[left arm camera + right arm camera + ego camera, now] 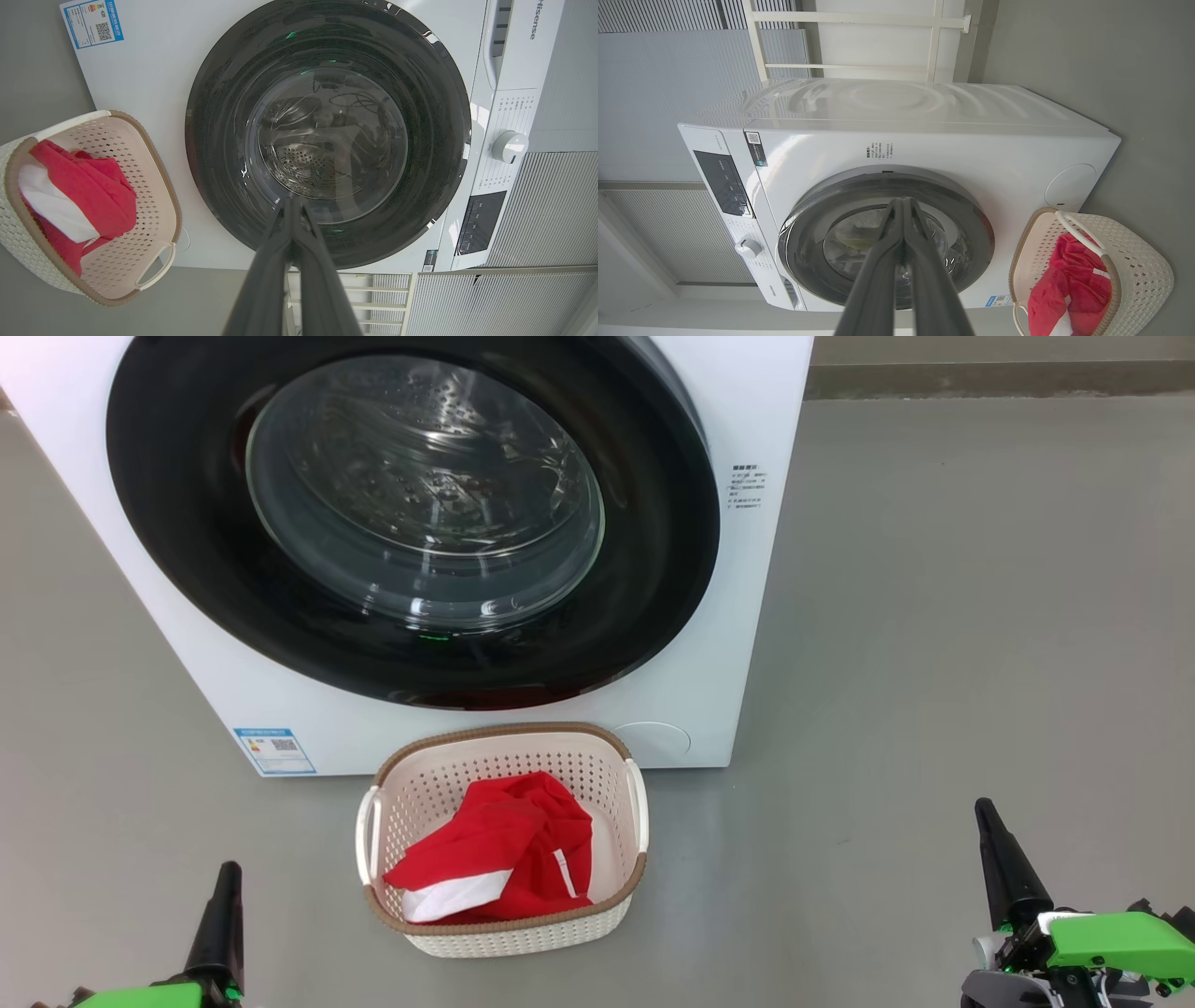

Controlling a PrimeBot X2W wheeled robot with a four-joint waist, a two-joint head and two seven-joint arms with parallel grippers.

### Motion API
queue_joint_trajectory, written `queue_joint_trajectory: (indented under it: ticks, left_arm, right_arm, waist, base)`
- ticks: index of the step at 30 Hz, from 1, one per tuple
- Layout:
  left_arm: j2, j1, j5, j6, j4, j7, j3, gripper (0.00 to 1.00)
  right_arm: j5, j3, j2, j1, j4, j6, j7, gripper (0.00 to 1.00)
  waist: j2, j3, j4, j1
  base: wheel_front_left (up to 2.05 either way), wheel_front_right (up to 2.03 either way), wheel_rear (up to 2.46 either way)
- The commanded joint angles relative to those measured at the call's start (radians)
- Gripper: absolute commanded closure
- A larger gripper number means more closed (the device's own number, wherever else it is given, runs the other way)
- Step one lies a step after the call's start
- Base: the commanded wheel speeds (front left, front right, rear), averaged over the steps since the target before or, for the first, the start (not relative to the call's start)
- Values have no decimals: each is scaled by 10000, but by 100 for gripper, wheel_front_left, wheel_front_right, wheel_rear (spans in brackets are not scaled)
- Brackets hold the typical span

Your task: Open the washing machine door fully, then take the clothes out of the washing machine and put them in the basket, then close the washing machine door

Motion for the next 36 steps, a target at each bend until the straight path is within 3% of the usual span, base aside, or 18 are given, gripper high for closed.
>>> queue_joint_trajectory:
  ticks: [1, 36]
  left_arm:
    - [148, -382, -33, -117, -196, 61, 344, 100]
    - [140, -383, -23, -117, -196, 71, 356, 100]
  right_arm:
    - [44, 222, -28, -103, -307, -9, 81, 100]
    - [47, 226, -28, -103, -307, -9, 79, 100]
  waist:
    - [-1, 0, 0, 0]
    - [-1, 1, 0, 0]
  base:
    - [0, 0, 0]
    - [0, 0, 0]
